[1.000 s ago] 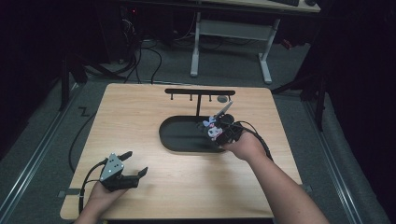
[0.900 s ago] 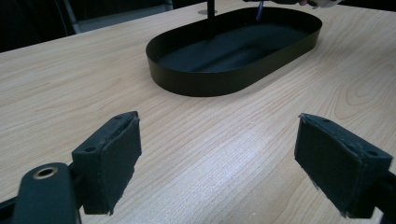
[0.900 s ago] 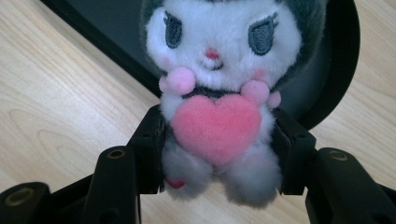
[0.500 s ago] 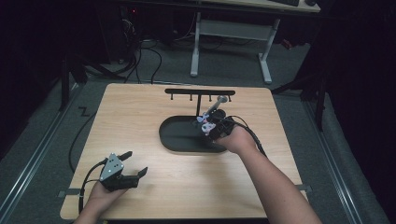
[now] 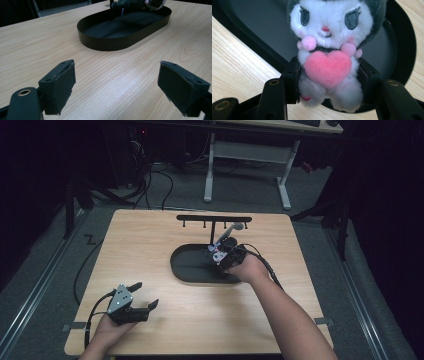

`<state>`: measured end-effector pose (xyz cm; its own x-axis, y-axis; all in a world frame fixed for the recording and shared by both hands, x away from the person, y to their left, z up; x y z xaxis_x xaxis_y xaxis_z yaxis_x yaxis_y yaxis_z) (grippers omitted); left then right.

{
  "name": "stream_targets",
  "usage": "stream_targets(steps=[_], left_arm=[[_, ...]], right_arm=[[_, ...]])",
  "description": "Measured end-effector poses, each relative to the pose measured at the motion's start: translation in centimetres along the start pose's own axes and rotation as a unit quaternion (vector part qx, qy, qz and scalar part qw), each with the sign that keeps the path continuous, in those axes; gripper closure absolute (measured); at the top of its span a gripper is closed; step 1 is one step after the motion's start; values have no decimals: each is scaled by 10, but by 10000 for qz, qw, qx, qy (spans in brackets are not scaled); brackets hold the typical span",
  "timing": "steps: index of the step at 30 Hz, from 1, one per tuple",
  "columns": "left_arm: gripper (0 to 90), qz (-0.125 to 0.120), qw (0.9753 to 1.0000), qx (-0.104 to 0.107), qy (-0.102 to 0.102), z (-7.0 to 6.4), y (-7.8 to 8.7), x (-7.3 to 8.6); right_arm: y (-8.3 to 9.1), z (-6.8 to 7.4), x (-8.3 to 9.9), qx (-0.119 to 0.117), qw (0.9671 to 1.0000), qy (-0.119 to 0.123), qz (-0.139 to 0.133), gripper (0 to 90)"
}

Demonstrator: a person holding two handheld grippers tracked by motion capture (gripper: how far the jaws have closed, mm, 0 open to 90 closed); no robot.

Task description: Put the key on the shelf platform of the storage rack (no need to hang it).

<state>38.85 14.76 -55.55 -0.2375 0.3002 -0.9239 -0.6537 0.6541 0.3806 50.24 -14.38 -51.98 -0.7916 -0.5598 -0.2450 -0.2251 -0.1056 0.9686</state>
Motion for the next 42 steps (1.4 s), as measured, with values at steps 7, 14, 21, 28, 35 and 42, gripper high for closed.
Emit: stream_targets(steps=[7, 14, 21, 28, 35, 42], left_arm=[[154, 24, 10000, 8, -12, 0, 0, 0], [154, 56, 10000, 16, -42, -1, -1, 1], [154, 65, 10000, 15, -37, -2, -2, 1], [154, 89, 10000, 16, -43, -2, -2, 1], [154, 97, 9999, 14, -40, -2, -2, 2], [154, 102, 9999, 17, -40, -2, -2, 2]], right_arm=[[-6, 4, -3, 2, 10000, 90, 13, 473], [-23, -8, 16, 48, 9996, 77, 278, 470], [-27, -14, 27, 54, 9993, -2, 375, 465], [-29, -14, 28, -34, 9995, -72, 319, 457], [-30, -14, 27, -64, 9996, -114, 267, 396], [-23, -15, 23, -27, 9997, -181, 131, 366]])
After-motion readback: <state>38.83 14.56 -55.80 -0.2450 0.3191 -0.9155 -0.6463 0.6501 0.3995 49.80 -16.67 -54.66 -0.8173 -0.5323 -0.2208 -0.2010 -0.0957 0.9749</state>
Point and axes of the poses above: each handheld gripper's, and its own axes: y roughly backward along the jaws, x roughly out of its underside, z roughly to its left, the point moved 8 cm from there along -y, roughly forward along the jaws
